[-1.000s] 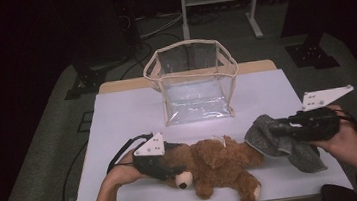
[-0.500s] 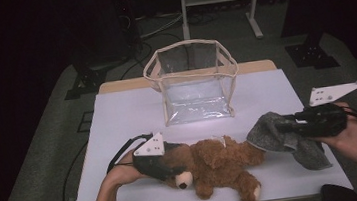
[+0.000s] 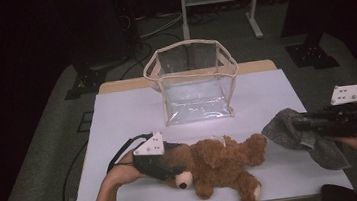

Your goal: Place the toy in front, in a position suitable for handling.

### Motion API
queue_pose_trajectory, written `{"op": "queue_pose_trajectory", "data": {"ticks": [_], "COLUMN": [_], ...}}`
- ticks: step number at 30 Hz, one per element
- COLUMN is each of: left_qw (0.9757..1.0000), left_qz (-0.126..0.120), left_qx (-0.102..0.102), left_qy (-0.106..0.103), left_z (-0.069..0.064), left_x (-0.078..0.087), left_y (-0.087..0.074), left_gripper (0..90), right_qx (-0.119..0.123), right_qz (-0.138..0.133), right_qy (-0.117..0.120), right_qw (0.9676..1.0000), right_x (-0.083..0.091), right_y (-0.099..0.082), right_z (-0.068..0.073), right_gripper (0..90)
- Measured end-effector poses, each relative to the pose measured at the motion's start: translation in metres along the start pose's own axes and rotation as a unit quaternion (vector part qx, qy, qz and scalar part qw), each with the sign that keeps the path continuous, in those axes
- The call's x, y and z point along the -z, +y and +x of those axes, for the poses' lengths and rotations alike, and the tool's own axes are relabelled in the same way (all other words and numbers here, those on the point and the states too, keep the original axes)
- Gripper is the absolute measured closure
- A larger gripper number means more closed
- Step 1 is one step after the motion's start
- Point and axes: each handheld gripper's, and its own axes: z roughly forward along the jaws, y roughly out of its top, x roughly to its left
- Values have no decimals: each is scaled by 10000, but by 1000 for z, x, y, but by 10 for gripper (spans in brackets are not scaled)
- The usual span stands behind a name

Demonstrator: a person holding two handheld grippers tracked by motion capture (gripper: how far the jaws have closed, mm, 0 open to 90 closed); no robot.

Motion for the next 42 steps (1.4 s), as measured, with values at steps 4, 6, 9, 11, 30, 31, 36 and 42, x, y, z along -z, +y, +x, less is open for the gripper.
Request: {"op": "queue_pose_trajectory", "data": {"ticks": [4, 6, 9, 11, 30, 31, 36, 42], "left_qw": [10000, 10000, 10000, 10000, 10000, 10000, 10000, 10000], "left_qz": [2, 3, 9, 13, 28, 28, 53, 37], "left_qx": [-7, -10, -7, -13, -41, -41, -57, -47], "left_qy": [-10, -10, -10, -10, 0, 0, -7, -11], "left_z": [0, 0, 0, 0, -1, -1, -1, -2], "left_x": [0, 0, 0, 0, -1, -1, -1, -2], "left_y": [0, 0, 0, 0, 1, 1, 2, 2], "left_gripper": [315, 315, 315, 315, 315, 315, 315, 324], "right_qx": [30, -9, -26, -49, 500, 549, 660, 574], "right_qz": [39, 48, 56, 29, 355, 418, 665, 312], "right_qy": [-65, -78, -64, -1, 1219, 1279, 1561, 1873], "right_qw": [10000, 10000, 10000, 10000, 9906, 9894, 9833, 9801], "right_x": [3, 4, 4, 3, -99, -109, -151, -156], "right_y": [1, -1, -3, -3, 34, 36, 40, 58], "right_z": [1, -1, -1, -2, 35, 39, 55, 56], "right_gripper": [680, 680, 680, 680, 678, 678, 678, 680]}}
